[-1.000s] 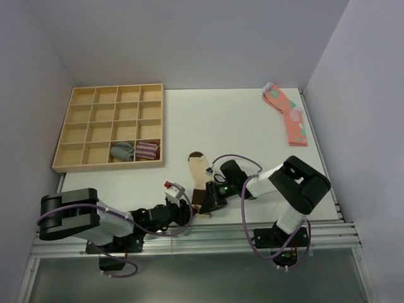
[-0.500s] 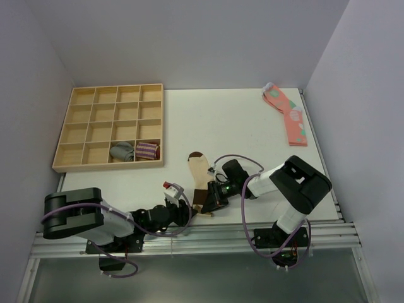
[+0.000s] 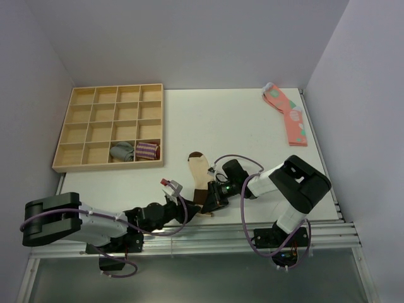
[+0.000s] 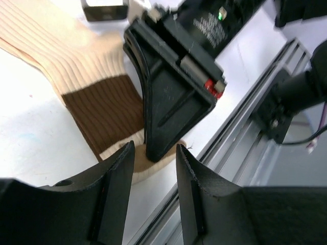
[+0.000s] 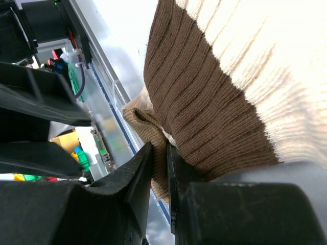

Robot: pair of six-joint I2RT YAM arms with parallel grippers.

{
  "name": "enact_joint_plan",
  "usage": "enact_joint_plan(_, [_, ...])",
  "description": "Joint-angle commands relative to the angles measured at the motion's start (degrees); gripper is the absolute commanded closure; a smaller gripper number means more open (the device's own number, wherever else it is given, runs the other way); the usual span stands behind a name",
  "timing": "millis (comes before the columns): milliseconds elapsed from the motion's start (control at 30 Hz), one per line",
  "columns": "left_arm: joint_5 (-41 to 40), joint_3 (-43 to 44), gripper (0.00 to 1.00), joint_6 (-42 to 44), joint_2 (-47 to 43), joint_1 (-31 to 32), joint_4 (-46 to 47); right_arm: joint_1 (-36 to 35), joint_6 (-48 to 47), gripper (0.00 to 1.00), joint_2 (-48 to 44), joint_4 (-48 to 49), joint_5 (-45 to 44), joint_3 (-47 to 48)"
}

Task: Roll the socks
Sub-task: Roll the sock at the center of the board.

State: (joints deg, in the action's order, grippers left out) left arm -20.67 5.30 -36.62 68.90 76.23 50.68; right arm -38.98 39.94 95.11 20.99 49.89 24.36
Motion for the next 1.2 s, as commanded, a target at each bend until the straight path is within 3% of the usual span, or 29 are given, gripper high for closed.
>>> enact_joint_plan(0, [5.53, 1.9, 0.56, 2.87, 3.5, -0.9, 3.98, 0.31, -2.68, 0.78, 2.18, -4.12, -4.62, -0.98])
enact_joint_plan(533, [13.19, 3.23, 0.57, 3.14, 13.8, -5.38, 11.02, 0.31, -2.77, 0.78, 3.06, -3.77, -4.36, -0.8])
enact_joint_plan(1167, [13.55, -0.91, 0.6, -0.47, 17.31, -5.47, 16.39, 1.01, -2.15, 0.79, 3.77, -2.89, -2.78, -0.63])
